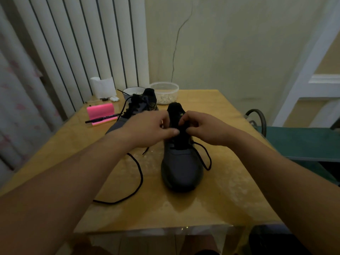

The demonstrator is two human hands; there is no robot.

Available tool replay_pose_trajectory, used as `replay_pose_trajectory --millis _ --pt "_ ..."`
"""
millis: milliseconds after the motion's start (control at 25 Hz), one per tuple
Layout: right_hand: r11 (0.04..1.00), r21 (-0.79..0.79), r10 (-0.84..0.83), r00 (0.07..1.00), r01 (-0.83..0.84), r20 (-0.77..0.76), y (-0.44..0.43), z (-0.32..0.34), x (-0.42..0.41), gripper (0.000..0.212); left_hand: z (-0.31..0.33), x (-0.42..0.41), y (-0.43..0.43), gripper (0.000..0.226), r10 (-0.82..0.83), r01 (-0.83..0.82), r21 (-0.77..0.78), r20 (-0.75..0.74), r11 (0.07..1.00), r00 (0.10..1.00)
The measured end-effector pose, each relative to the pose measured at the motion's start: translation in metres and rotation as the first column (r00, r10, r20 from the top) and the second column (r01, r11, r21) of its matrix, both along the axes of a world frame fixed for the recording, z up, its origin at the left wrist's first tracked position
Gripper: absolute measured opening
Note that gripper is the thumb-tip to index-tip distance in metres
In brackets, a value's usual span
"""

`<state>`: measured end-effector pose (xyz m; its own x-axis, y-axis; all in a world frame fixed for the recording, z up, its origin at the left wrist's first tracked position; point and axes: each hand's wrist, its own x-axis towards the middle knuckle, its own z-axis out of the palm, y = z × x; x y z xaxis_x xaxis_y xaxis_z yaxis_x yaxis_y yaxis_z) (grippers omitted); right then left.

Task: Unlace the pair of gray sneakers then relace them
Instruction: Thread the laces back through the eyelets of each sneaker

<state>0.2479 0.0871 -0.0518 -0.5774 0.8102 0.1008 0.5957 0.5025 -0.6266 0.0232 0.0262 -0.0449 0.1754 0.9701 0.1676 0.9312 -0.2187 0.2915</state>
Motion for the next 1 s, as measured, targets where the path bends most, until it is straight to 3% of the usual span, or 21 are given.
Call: replay_pose_trajectory --millis 40,120,320,440,480,560,600,640,680,880,1000 --pt "1.0 -0.005 0.013 1.0 -0.013 -0.009 0.0 0.0 0.0 0.021 0.001 0.006 0.0 0.038 -0.013 0.012 -0.007 -0.141 1.0 0.99" --pt "0.999 -0.017 0.029 0.999 -0.03 -0.026 -0.001 0.0 -0.001 0.013 0.0 0.012 0.003 0.043 -0.04 0.036 -0.029 -0.173 0.999 0.984" --pt "0.998 -0.053 0.044 0.999 -0.045 -0.016 -0.001 0.0 0.006 0.014 -0.015 0.003 0.003 0.038 0.013 -0.025 0.055 0.218 0.998 0.976" --pt "0.996 -0.082 0.047 0.999 -0.048 -0.016 0.001 0.001 0.008 0.016 -0.015 -0.008 -0.001 0.03 0.096 -0.18 0.134 0.474 0.975 0.875" --pt "0.995 -0.088 0.046 0.999 -0.047 -0.017 0.001 0.0 0.008 0.017 -0.016 -0.01 0.0 0.027 0.117 -0.224 0.084 0.649 0.971 0.751" --pt "0.994 -0.09 0.055 0.998 -0.056 -0.008 0.001 0.001 0.006 0.019 -0.014 -0.011 0.004 0.021 0.144 -0.238 -0.075 0.946 0.968 0.289" --pt "0.994 -0.09 0.061 0.998 -0.061 0.001 0.001 0.001 0.006 0.02 -0.011 -0.015 0.008 0.018 0.158 -0.239 -0.135 0.984 0.962 0.078" --pt "0.994 -0.092 0.065 0.998 -0.064 0.008 0.001 0.002 0.006 0.02 -0.008 -0.022 0.011 0.016 0.162 -0.258 -0.166 0.986 0.952 -0.038" --pt "0.993 -0.096 0.069 0.998 -0.068 0.011 0.001 0.003 0.007 0.02 -0.005 -0.031 0.014 0.015 0.156 -0.289 -0.172 0.985 0.942 -0.078" --pt "0.99 -0.128 0.062 0.998 -0.062 -0.006 0.0 0.003 0.006 0.021 0.015 -0.062 0.014 0.02 0.039 -0.405 -0.049 0.999 0.913 -0.032" --pt "0.989 -0.134 0.058 0.998 -0.055 0.017 0.002 0.003 0.004 0.022 0.035 -0.072 0.015 0.024 -0.009 -0.47 0.034 0.998 0.882 0.055"
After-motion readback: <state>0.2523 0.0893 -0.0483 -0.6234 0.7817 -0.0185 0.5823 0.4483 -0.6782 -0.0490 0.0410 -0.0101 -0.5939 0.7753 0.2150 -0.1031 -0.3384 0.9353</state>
